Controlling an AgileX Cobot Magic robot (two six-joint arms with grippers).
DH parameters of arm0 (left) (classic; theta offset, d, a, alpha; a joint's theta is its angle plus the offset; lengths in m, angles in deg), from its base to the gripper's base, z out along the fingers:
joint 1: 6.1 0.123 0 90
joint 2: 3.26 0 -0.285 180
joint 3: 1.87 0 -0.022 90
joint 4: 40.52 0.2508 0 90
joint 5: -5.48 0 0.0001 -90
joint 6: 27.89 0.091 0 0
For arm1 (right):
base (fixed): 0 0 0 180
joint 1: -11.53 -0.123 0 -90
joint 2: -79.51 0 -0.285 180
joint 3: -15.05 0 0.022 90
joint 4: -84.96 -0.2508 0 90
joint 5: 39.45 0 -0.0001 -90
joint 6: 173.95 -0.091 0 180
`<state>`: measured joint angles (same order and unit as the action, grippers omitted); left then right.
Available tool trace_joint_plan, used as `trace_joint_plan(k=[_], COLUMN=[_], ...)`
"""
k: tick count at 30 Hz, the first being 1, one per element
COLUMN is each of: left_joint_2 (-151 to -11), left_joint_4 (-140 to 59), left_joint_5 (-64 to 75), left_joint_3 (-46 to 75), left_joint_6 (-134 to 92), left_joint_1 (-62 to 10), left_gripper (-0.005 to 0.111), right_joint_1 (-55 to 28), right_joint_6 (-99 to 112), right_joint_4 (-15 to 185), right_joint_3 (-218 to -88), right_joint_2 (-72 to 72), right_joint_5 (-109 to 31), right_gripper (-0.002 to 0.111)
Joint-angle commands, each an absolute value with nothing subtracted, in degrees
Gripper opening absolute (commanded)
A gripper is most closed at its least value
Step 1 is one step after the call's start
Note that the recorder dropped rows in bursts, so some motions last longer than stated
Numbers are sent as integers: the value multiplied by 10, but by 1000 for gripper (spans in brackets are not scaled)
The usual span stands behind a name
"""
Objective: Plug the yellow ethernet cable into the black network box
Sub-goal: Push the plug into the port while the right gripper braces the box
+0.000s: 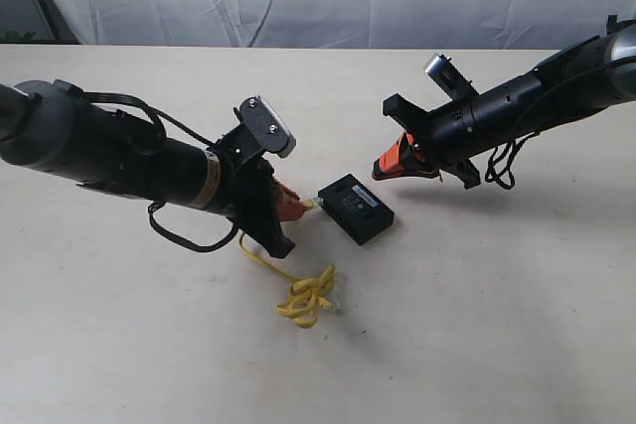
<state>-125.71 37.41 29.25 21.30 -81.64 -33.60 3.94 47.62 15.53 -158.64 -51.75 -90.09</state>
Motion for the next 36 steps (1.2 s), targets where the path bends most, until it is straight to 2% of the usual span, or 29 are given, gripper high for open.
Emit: trace_joint_plan(k=[1,9,23,36], left_joint_2=[-1259,-1271,-1269,-1254], left_joint_4=[376,379,383,477], left_joint_5=[297,298,271,258], left_joint_3=[210,210,192,192], left_joint_6=[-817,-817,-813,-817], left_joint_1=[-336,-336,-336,-336], left_gripper=[0,0,0,0], right_joint_1=[35,0,-1,0], right_joint_6=[480,480,480,480], right_joint_4=[161,155,156,162], right_joint_3=[-1589,-1589,-1589,-1589], right_joint_2=[-520,-535,-537,-537], right_joint_5=[-896,-884,-884,-886], right_gripper=[-1,-1,-1,-1])
